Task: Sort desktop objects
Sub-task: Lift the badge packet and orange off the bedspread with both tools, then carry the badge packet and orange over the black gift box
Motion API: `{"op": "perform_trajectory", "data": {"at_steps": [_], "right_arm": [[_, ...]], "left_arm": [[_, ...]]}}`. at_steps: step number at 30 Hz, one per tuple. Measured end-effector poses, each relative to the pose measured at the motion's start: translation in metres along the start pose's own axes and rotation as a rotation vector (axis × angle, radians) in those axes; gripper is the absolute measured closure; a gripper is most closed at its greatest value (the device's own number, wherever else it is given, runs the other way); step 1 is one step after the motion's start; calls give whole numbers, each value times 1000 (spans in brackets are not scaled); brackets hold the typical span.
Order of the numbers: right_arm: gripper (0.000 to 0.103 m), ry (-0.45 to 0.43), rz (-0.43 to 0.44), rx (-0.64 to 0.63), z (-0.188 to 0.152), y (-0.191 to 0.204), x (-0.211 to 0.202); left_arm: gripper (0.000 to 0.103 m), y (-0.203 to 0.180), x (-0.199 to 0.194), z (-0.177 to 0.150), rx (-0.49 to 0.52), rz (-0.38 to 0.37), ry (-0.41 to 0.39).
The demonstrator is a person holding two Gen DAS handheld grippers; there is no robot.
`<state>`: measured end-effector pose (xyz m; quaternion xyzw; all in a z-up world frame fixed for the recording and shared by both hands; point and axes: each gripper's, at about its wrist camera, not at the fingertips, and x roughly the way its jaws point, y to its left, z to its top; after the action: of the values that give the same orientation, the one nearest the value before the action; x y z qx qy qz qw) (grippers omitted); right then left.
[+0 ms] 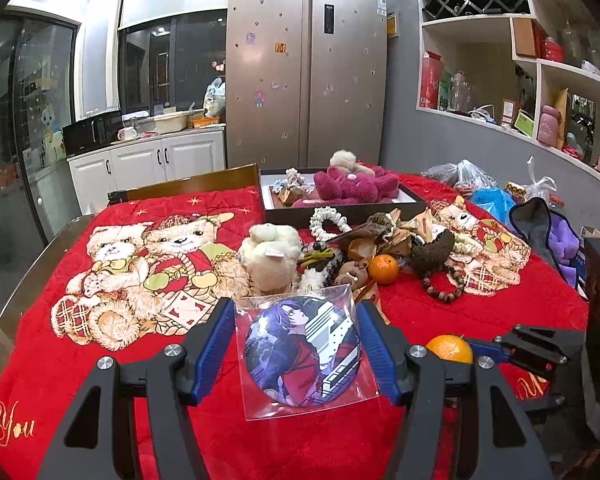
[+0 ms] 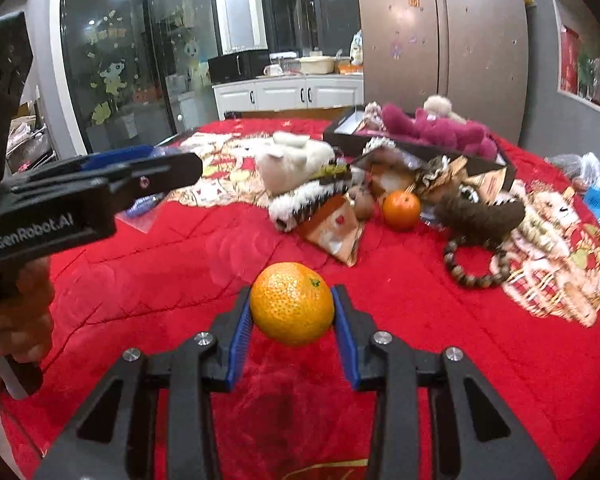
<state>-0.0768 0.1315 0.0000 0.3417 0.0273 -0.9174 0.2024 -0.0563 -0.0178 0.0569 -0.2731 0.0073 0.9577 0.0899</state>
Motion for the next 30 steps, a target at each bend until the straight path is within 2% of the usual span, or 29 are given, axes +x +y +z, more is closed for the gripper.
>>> {"op": "perform_trajectory", "data": {"at_steps": [8, 18, 24, 30], "right_arm": [[64, -66, -7, 32, 27, -10, -26], [64, -124, -34, 30, 80, -21, -59], [64, -138, -41, 47, 128, -43, -62], [64, -168, -43, 91, 184, -89, -46]], "left_arm": [[39, -6, -15, 14, 0, -7, -52], [39, -2, -10, 54, -24, -25, -50], [39, 1, 16, 96, -32, -30, -32], [39, -9, 57, 143, 1, -16, -37]]}}
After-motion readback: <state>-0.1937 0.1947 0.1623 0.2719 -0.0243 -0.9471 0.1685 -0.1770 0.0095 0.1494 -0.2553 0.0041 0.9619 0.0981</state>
